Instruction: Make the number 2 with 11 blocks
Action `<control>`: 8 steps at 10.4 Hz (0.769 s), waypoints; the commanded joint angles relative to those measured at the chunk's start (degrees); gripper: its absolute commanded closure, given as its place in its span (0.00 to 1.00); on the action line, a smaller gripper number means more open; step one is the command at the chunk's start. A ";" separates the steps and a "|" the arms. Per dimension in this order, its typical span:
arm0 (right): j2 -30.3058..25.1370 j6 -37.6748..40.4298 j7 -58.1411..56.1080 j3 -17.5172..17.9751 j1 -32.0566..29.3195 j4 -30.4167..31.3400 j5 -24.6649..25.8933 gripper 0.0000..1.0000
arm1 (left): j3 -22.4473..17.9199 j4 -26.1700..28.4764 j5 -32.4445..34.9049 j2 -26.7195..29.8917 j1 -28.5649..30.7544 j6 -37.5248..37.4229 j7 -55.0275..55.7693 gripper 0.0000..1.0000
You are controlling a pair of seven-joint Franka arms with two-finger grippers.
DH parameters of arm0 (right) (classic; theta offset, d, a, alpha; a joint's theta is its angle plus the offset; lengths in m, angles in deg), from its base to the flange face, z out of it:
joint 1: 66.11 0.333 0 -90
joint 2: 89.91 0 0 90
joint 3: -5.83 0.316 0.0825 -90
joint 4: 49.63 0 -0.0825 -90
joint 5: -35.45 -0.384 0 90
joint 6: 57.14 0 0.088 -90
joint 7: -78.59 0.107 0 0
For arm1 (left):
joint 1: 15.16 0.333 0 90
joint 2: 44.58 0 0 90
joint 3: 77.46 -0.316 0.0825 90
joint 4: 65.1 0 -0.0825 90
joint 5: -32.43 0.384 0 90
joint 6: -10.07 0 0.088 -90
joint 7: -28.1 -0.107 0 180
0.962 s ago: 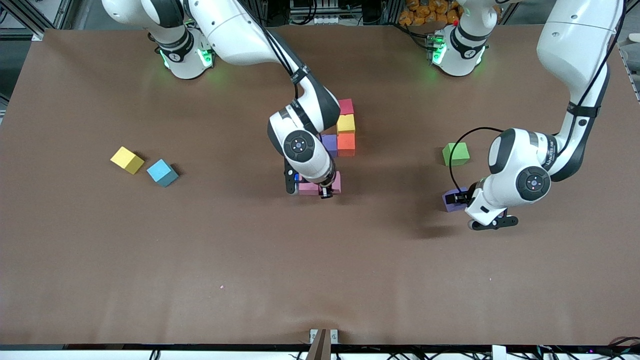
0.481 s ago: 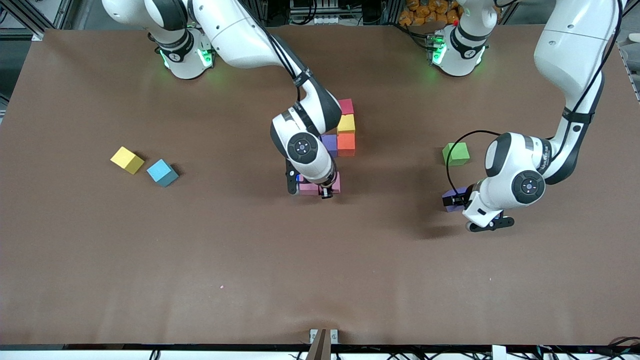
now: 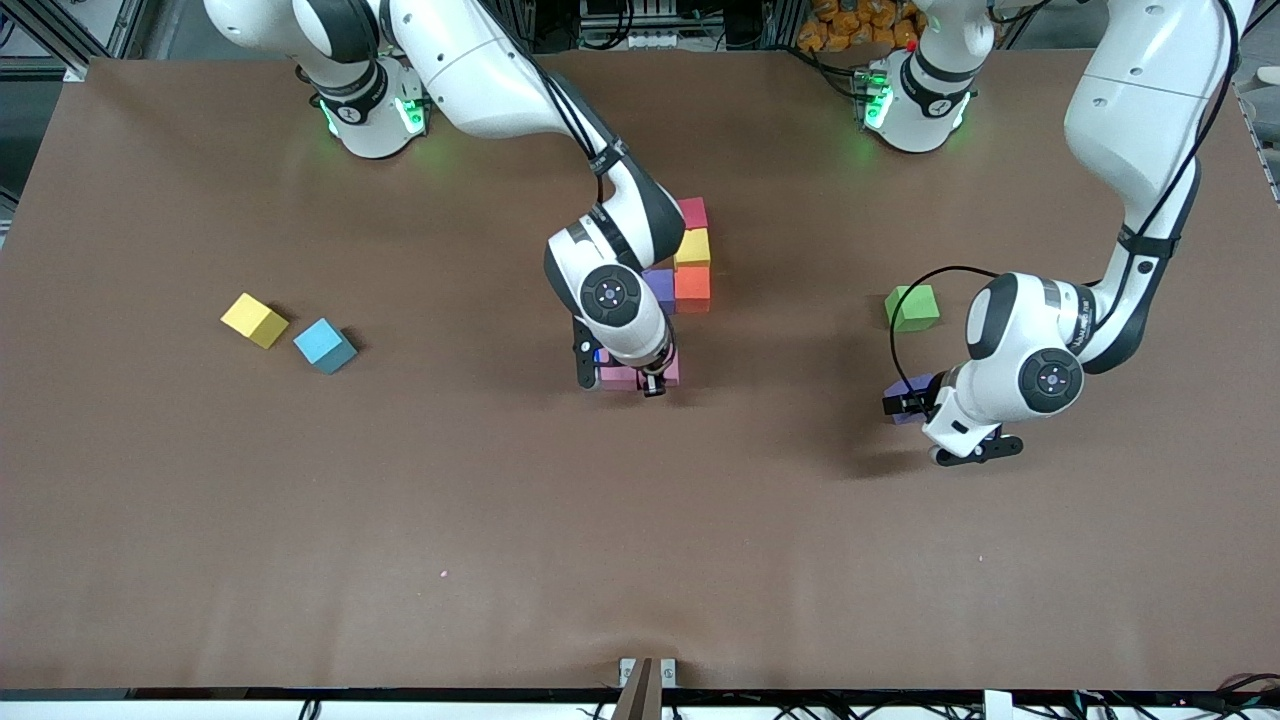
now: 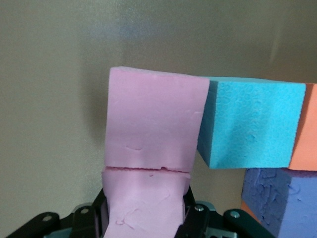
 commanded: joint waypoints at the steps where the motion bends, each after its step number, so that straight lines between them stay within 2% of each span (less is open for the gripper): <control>1: 1.37 -0.08 1.91 -0.14 0.65 -1.44 1.35 0.42 | 0.31 0.22 0.37 -0.30 0.28 0.86 0.85 0.07; 2: 1.37 0.01 1.91 -0.14 0.66 -1.44 1.35 0.40 | 0.31 0.13 0.29 -0.48 0.28 0.86 0.94 0.18; 3: 1.37 0.01 1.82 -0.23 0.57 -1.44 1.43 0.12 | 0.40 -0.05 0.28 -0.48 0.20 0.86 2.16 0.30; 4: 1.37 0.10 1.64 -0.14 0.57 -1.44 2.30 0.00 | 0.40 -0.14 0.28 -0.48 0.11 0.86 4.44 0.41; 5: 1.28 0.10 1.64 -0.23 0.57 -1.44 2.66 0.00 | 0.40 -0.31 0.28 -0.39 -0.15 0.86 6.29 0.47; 8: 0.49 0.80 1.55 -0.23 0.57 -1.70 2.75 0.00 | 0.66 -0.92 0.28 0.14 -0.51 0.78 13.48 0.50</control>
